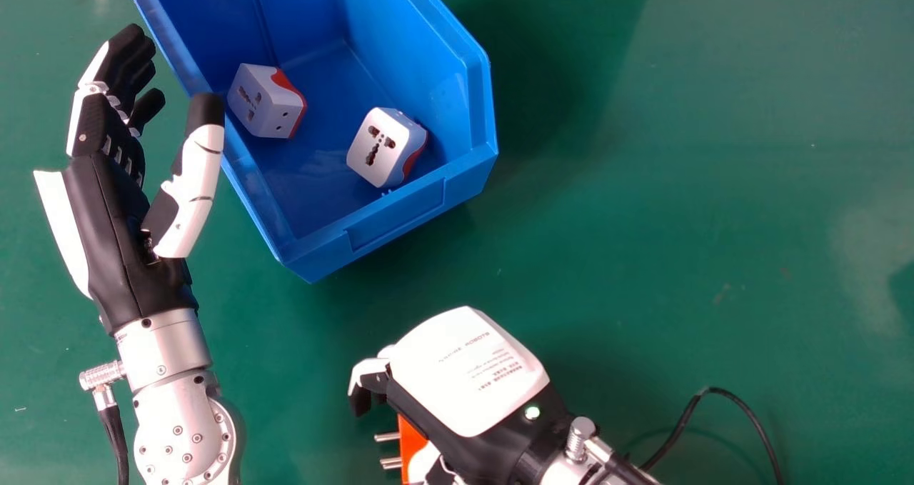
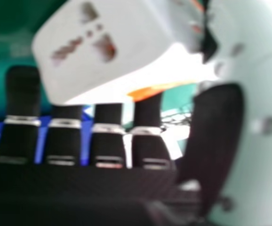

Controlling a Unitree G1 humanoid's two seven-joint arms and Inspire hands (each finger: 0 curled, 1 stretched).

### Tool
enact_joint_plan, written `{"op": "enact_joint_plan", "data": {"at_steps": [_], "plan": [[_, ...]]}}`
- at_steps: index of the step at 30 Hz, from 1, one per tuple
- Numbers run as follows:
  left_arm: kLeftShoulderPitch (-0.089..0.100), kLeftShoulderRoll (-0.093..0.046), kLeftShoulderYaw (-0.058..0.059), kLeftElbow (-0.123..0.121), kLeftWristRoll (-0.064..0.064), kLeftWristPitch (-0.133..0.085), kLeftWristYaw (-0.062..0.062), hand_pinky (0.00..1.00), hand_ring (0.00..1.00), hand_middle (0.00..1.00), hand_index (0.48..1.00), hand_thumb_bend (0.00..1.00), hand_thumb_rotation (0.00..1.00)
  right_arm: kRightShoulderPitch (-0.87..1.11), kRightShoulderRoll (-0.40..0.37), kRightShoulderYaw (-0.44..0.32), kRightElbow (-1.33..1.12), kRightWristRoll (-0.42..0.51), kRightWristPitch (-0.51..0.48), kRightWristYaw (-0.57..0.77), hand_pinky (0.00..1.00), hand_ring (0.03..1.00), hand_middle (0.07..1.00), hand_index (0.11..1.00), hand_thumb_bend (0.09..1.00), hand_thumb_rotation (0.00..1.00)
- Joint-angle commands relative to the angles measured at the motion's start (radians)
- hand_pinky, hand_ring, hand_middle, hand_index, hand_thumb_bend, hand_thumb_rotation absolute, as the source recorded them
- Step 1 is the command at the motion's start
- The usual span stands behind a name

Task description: Pick all objects and put in blue box

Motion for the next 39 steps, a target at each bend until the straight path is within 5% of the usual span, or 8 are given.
{"op": "enact_joint_plan", "data": {"at_steps": [1,9,18,30,39], "plan": [[0.002,0.002,-0.004,-0.025,-0.002,-0.004,-0.006,0.82,0.85,0.83,0.797,0.63,0.45,-0.004,0.008,0.000,-0.011,0.019,-0.016,-0.034,0.22,0.331,0.523,0.525,0.553,0.00],[-0.002,0.003,-0.004,-0.028,-0.006,-0.004,-0.011,0.82,0.85,0.83,0.797,0.63,0.45,-0.007,0.015,0.000,-0.020,0.048,0.000,0.002,0.17,0.266,0.493,0.500,0.538,0.00],[-0.010,0.002,-0.003,-0.024,0.000,-0.003,-0.006,0.82,0.85,0.83,0.796,0.63,0.45,-0.006,0.019,-0.018,0.018,0.081,-0.062,-0.157,0.15,0.247,0.465,0.491,0.530,0.00],[-0.028,0.000,-0.003,-0.008,0.003,-0.007,-0.001,0.81,0.85,0.84,0.797,0.63,0.45,-0.029,0.035,-0.071,0.111,0.159,-0.183,-0.452,0.20,0.355,0.470,0.489,0.520,0.00],[-0.036,0.001,-0.002,0.008,-0.002,-0.023,-0.003,0.81,0.85,0.84,0.799,0.63,0.45,-0.045,0.029,-0.096,0.128,0.197,-0.241,-0.475,0.30,0.395,0.480,0.490,0.517,0.00]]}}
